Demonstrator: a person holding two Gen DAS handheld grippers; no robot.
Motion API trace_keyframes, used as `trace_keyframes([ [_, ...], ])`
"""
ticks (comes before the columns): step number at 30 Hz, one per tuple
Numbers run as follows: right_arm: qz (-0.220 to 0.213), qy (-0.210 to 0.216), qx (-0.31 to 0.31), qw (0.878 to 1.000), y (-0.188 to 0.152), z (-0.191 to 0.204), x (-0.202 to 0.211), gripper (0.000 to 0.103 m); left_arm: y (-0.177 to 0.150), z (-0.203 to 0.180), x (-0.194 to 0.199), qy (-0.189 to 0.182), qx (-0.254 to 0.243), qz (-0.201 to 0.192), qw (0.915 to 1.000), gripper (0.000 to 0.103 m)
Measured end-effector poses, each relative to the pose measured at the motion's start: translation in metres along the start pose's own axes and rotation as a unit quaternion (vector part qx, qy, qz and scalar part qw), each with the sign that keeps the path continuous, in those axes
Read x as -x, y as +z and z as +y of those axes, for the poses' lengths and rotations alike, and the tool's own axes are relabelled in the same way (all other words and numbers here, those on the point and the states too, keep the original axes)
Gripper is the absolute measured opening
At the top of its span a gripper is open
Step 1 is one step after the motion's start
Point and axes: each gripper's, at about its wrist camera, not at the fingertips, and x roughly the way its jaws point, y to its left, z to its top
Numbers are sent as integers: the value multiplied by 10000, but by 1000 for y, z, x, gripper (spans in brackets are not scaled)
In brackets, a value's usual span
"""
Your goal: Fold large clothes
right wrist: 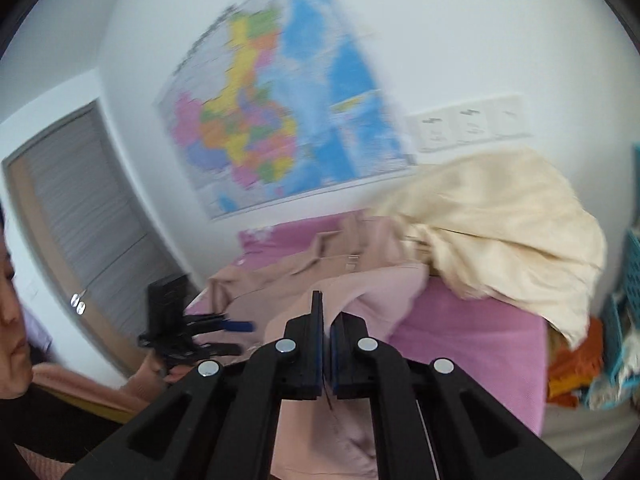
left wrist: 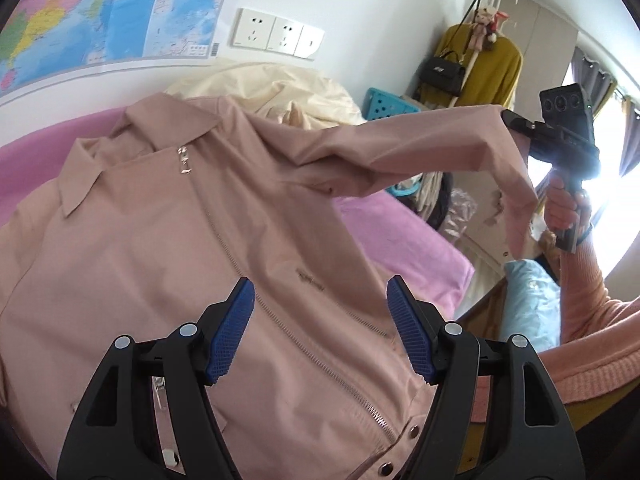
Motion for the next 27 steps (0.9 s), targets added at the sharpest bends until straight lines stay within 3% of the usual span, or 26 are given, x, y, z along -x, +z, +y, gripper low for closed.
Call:
trace_keyframes([
  [4,169,504,263,9982,16,33,-35,3,5,3,10,-238,34,-206,9995,71],
  [7,116,1034,330,9940,28,52,-68,3,5,12,26,-371,180,-428,9982,74],
  [9,88,1170,457,9920,30,66,-96,3,2,23,42,-448,386,-615,9963,78],
  [13,873,1533,265,9840,13,75,-181,10,-14,54,79,-299,872,-987,9908,80],
  [15,1437,1421,108,9793,-5,73,-221,33,-24,68,92,-174,1089,-1080,9880,81],
  [16,1691,1296,72,9770,-15,71,-237,55,-27,73,96,-88,1166,-1080,9872,81],
  [20,2115,1086,101,9713,-33,56,-251,58,-41,85,96,249,1352,-827,9870,81],
  [23,1763,1000,42,9792,-17,38,-225,58,-41,81,77,247,1229,-509,9908,81],
  [27,1061,88,-130,9942,21,-5,-193,58,-33,75,44,-97,1127,-173,9934,84],
])
